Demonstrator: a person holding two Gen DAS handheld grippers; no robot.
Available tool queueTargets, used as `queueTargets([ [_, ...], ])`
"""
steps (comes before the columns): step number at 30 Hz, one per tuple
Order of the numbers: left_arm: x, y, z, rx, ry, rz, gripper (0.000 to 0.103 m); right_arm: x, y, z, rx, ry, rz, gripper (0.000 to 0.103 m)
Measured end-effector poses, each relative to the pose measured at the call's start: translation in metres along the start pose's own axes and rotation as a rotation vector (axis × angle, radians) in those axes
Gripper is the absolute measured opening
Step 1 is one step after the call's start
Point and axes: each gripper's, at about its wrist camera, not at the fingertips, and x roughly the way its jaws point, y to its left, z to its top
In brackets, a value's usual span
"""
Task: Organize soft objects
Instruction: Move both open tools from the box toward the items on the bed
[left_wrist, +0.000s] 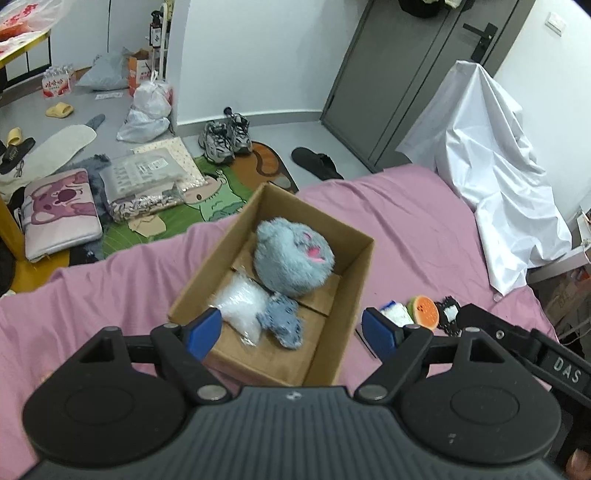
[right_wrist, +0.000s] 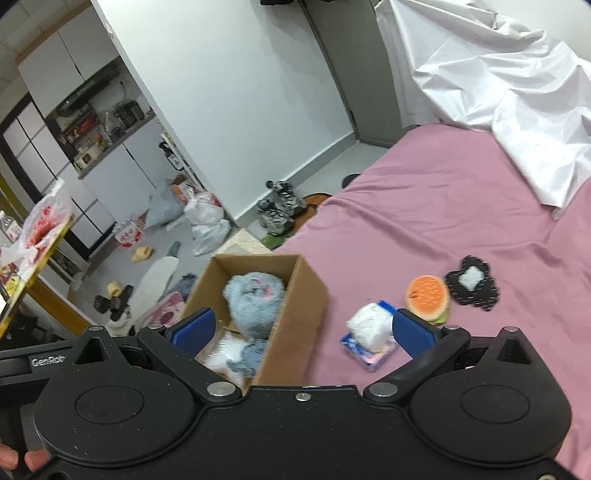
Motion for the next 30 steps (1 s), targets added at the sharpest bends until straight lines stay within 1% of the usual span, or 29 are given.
queueTargets([
  [7, 0.008, -0.027, -0.012, 0.038, 0.022, -0.034, 0.082, -0.004, -0.034, 0.005, 0.072, -0.017, -0.057, 0.103],
  [10, 0.015, -0.042, -0.018, 0.068, 0.032, -0.055, 0.082, -0.006, -0.048, 0.006, 0.095, -0.027, -0.070, 0.103],
  [16, 0.031, -0.067, -0.027, 0.095, 0.049, -0.086, 0.082, -0.003, -0.078, 0.006, 0.173, -0.031, -0.095, 0.103],
  [24, 0.051, -0.099, -0.027, 0.156, 0.023, -0.135, 0.082, 0.001, -0.108, 0.006, 0.274, -0.046, -0.092, 0.103],
  [28, 0.067, -0.111, -0.028, 0.165, 0.031, -0.149, 0.081, 0.007, -0.114, 0.007, 0.268, -0.031, -0.092, 0.103],
  [30, 0.078, -0.114, -0.030, 0.155, 0.044, -0.149, 0.079, 0.009, -0.117, 0.007, 0.268, -0.024, -0.098, 0.103],
])
